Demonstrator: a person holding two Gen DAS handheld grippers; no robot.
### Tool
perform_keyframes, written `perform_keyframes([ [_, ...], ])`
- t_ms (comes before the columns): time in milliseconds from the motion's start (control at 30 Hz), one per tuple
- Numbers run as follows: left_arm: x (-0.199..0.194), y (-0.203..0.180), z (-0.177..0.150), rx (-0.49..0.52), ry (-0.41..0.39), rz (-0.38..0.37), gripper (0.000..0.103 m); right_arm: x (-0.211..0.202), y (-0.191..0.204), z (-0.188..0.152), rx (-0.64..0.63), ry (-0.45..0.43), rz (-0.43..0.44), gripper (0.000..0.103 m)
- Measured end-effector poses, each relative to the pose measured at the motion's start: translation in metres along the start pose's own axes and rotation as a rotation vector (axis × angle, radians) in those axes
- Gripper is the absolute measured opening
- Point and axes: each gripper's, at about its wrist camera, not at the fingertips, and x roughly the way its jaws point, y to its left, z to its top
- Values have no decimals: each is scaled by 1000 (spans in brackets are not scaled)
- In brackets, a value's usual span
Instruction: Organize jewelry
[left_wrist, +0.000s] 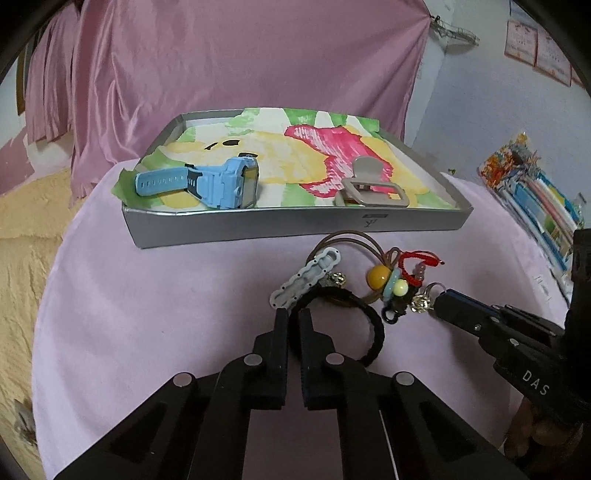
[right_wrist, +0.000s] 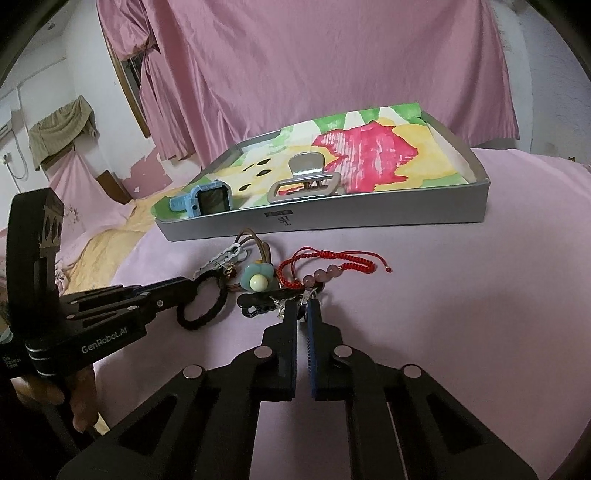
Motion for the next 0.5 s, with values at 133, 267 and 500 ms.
perform_keyframes([
  [133,-12,2,-2,-25,-53,-27,5,-10,-4,1,8,-40,-4,5],
  [267,-27,0,6,-31,-119,-39,5,-20,-5,7,3,-84,-7,5],
  [500,-35,-3,34,-43,-213,-37,5,-30,-7,30,-31,-146,-17,4],
])
